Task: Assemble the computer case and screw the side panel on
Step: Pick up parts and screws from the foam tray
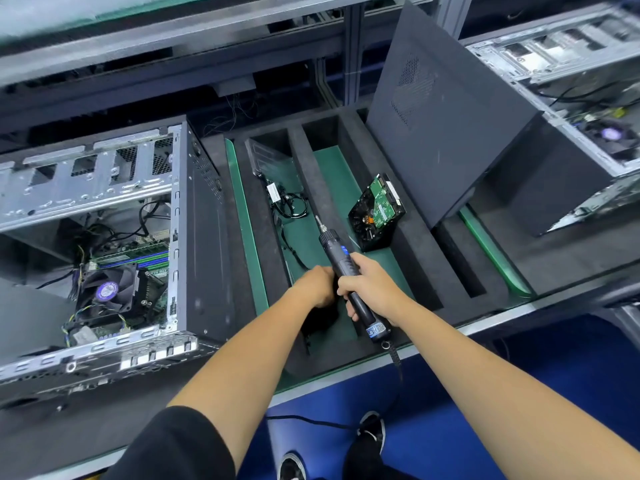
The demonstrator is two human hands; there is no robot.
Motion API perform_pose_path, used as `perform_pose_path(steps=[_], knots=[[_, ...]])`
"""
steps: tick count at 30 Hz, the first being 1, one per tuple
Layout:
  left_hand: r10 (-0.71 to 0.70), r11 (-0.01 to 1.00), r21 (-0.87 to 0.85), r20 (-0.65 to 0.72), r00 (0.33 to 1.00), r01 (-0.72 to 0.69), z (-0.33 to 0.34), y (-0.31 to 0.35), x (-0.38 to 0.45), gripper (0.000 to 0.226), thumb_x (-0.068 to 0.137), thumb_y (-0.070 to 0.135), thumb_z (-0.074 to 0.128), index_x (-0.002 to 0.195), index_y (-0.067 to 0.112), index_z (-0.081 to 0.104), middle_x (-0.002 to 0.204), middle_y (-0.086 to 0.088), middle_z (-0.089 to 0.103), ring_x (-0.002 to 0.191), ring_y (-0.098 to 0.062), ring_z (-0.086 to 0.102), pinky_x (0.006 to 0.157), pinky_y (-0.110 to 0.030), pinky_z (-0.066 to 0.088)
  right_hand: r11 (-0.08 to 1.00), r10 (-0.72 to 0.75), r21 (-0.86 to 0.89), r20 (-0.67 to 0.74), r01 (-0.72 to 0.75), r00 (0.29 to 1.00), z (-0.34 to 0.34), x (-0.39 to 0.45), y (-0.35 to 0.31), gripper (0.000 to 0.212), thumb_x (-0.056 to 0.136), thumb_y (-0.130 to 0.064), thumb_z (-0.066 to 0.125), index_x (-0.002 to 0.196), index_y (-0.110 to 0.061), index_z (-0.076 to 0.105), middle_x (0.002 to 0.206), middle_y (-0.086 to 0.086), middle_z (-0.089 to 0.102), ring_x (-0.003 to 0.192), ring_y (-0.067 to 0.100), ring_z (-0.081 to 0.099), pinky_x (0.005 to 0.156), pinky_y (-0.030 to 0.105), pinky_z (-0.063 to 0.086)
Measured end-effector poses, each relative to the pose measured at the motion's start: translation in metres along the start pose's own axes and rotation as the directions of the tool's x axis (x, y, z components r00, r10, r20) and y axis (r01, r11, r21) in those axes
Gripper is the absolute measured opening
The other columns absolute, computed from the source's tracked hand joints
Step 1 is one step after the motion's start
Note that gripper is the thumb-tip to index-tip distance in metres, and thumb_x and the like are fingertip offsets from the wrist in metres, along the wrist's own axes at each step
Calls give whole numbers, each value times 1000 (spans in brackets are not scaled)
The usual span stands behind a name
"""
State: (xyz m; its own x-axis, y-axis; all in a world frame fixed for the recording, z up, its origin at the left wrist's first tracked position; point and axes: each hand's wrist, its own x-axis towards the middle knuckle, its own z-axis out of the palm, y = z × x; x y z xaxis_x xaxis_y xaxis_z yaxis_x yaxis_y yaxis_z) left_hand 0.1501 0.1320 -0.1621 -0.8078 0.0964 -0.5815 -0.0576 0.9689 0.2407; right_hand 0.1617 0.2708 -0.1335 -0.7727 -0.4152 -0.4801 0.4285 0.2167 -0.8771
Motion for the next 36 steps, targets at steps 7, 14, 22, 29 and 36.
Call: perform_pose_path(steps=[7,14,22,29,36], knots=[[-72,859,480,-230,970,178,-31,-18,13,30,89,9,46,116,16,55,119,-7,59,113,-27,53,90,-33,37,1000,10,-1,28,-10,1000,-3,2,2,31,70,-8,63,99,-14,52,57,-2,54,46,28,54,44,34,48],[-46,661,746,-71,996,84,-19,-28,23,31,94,18,44,123,22,54,125,1,58,118,-20,50,96,-32,30,1000,18,1,28,-18,999,-3,0,-1,41,72,-7,62,110,-5,48,60,1,56,45,29,54,45,34,48],[35,704,710,-79,996,31,-15,-26,22,30,96,12,40,123,16,53,122,-5,59,115,-25,53,92,-32,36,1000,24,-13,27,-24,999,-3,2,0,40,72,-7,63,109,-5,48,58,-2,56,45,29,55,43,34,49],[-25,931,349,-224,974,104,-44,-27,17,34,84,-8,43,113,3,56,112,-19,57,104,-33,54,81,-35,44,1000,31,-7,20,-31,999,-2,2,-1,39,71,-9,63,108,-10,51,71,9,55,45,29,56,44,34,49],[68,660,749,19,998,-59,-34,-31,-2,20,90,27,46,103,20,59,111,-1,65,102,-20,58,84,-31,30,1000,14,-15,-9,-14,1000,0,0,-3,23,74,-7,63,91,-19,52,72,9,54,45,30,55,44,32,48]])
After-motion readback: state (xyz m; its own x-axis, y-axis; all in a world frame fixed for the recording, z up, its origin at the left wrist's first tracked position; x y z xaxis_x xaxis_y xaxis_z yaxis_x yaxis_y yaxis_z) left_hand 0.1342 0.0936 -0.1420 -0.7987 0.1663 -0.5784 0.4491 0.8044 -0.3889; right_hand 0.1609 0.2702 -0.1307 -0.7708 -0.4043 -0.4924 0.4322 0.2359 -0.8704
